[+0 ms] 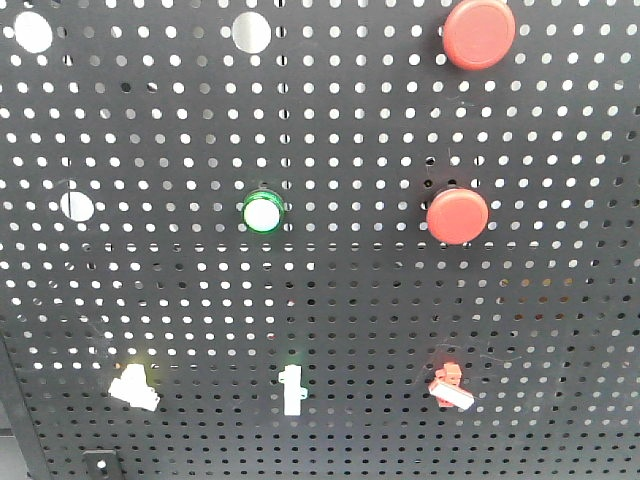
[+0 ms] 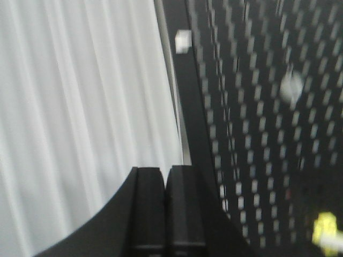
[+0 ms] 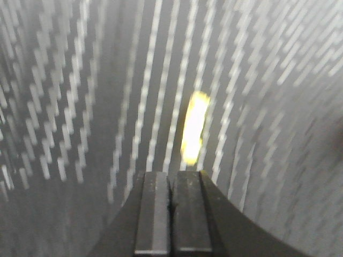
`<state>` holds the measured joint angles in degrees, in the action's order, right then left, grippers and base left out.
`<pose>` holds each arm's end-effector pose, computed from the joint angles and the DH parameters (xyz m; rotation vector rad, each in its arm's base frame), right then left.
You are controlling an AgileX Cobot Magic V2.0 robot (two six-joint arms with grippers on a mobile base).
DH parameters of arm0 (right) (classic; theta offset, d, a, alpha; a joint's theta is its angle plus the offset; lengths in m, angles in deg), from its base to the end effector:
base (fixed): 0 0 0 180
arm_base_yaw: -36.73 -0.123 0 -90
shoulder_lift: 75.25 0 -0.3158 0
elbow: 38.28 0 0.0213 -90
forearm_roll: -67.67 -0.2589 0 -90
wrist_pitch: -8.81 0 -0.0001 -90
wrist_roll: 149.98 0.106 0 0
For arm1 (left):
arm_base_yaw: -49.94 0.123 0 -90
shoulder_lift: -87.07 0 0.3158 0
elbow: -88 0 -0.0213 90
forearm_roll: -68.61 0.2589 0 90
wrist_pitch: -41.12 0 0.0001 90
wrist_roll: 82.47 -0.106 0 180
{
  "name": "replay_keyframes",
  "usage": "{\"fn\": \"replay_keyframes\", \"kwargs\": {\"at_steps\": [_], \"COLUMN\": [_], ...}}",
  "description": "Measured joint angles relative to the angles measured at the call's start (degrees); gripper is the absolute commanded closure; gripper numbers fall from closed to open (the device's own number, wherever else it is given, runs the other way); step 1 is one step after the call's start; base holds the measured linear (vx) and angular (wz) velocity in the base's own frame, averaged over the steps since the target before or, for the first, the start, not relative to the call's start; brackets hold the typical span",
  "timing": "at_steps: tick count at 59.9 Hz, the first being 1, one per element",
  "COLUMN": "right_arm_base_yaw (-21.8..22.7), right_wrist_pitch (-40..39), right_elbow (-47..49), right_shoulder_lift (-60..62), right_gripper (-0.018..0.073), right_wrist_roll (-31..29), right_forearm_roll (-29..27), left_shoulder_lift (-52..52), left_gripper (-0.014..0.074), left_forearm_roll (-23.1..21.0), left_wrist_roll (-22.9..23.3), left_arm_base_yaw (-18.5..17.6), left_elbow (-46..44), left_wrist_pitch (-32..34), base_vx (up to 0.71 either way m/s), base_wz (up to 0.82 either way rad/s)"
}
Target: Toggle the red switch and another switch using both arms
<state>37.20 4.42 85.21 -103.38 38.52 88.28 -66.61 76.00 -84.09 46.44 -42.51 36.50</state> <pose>0.0818 0.0021 0.3346 -0.1643 1.3979 -0.1624 0.0672 -0.0030 0.3647 0.1441 1.3962 0.0868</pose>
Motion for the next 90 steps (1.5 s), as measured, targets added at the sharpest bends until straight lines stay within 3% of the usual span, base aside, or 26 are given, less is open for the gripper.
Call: {"fn": "replay_keyframes", "kwargs": {"at_steps": [14,24,33,49,66,90], "right_arm_base_yaw": [0.00,0.00,0.00,0.00,0.00,0.00], "right_wrist_pitch": [0.00,0.00,0.00,-0.67,-0.71,-0.90], "right_elbow": [0.00,0.00,0.00,0.00,0.00,0.00], "right_shoulder_lift": [-4.35,-5.80,-6.80,-6.80,-6.80,-6.80], "right_gripper": [0.0566,0.0566,0.0566,0.0566,0.0566,0.0566], "right_wrist_roll": [0.00,0.00,0.00,0.00,0.00,0.00], "right_forearm_roll": [0.19,0.19,0.19,0.19,0.19,0.21], "left_shoulder_lift": [7.40,13.58,19.55,30.95,36.28,36.31], "left_gripper": [0.0594,0.0594,0.0594,0.0594,0.0594,0.0594], "left_forearm_roll": [0.00,0.00,0.00,0.11,0.11,-0.93], "left_wrist_roll": [0.00,0.00,0.07,1.62,1.62,4.08], "left_arm_base_yaw": [-1.09,-7.26,-13.70,-20.11,-20.91,-20.91], "left_elbow": [0.00,0.00,0.00,-3.52,-8.50,-8.50], "left_wrist_pitch": [-1.79,-0.86,5.93,12.10,12.52,2.51], "base_vx": [0.00,0.00,0.00,0.00,0.00,0.00], "base_wz": [0.00,0.00,0.00,0.00,0.00,0.00]}}
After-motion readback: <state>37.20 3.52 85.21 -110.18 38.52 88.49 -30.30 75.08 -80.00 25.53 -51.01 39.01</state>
